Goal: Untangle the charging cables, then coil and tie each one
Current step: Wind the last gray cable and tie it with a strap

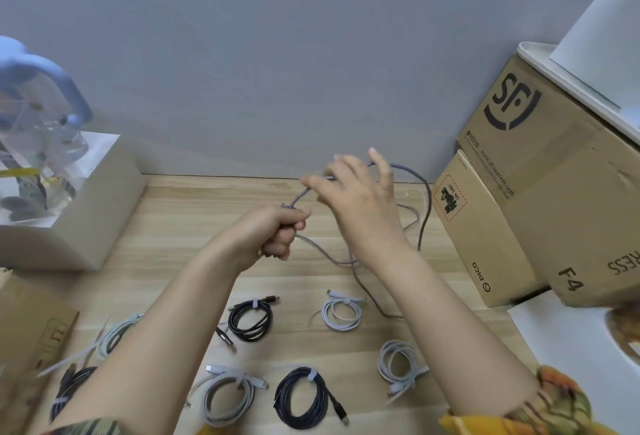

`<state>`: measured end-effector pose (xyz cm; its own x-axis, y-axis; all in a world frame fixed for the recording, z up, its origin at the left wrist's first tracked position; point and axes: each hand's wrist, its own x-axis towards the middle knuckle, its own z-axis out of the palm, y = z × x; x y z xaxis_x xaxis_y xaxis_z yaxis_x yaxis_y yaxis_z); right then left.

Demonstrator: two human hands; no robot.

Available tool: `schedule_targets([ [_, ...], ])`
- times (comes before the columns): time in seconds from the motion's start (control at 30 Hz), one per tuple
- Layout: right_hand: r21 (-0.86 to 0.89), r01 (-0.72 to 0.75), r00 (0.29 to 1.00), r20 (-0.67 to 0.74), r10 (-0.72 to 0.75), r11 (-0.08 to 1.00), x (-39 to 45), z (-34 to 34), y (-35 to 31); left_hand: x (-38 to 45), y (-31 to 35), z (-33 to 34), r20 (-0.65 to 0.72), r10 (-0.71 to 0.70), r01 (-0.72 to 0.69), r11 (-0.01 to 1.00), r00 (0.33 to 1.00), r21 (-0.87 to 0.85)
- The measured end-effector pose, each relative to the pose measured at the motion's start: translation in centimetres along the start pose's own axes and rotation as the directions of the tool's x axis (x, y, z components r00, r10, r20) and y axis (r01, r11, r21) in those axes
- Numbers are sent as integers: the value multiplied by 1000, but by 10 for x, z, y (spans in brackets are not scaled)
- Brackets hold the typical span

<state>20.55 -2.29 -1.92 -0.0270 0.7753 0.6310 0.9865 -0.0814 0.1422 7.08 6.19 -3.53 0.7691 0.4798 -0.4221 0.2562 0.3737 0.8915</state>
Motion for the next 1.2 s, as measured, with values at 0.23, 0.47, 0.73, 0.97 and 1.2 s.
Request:
schedule_targets([
  [0.23, 548, -489, 867, 393, 307, 679, -17, 11, 8, -2, 19, 5, 530, 471, 146, 635, 705, -758],
  [0.47, 388, -524, 750, 632, 194, 758, -27, 9, 7, 21, 37, 19, -141, 363, -311, 468, 921, -827],
  [0.73, 259, -422, 777, 597, 199, 869, -17, -18, 8, 40, 20, 4, -169, 385, -416, 877, 907, -240],
  [0.97, 313, -451, 812, 533, 238, 836, 2, -31, 23, 24, 11, 4, 223, 210, -286, 867, 952, 407],
  [1.2, 593, -585, 811, 417, 411, 553, 5, -18, 35, 23, 14, -3, 681, 383, -91, 901, 624, -424],
])
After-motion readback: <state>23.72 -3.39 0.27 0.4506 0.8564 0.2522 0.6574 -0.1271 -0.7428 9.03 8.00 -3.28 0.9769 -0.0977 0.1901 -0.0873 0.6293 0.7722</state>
